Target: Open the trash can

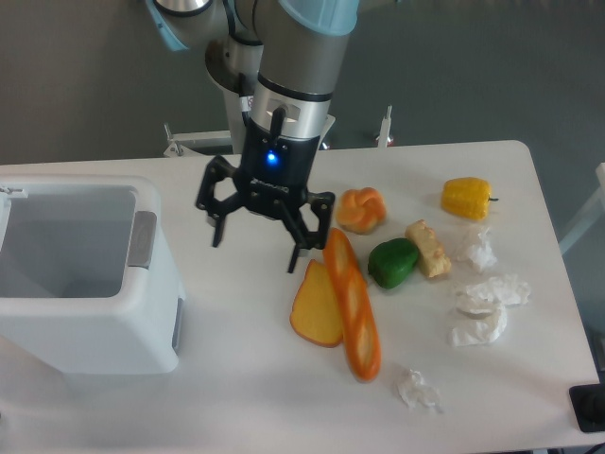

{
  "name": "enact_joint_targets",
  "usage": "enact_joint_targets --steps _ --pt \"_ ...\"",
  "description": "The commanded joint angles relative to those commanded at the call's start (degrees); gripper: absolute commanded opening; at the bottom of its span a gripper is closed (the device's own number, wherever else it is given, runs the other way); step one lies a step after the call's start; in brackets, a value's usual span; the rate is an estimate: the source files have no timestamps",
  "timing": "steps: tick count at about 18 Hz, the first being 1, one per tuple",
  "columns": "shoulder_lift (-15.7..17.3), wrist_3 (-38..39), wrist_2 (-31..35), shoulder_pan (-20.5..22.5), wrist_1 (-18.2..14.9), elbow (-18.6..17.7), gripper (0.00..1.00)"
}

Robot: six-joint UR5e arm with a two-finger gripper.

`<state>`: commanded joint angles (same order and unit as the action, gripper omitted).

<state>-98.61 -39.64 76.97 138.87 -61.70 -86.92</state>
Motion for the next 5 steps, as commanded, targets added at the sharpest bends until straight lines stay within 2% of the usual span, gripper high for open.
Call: enact_joint_targets --steps 2,5 --pt "-0.18 -0.09 2.82 -0.18 0.09 -0.09 1.0" --pt "-0.18 -0.09 3.01 -0.18 0.09 -0.18 1.0"
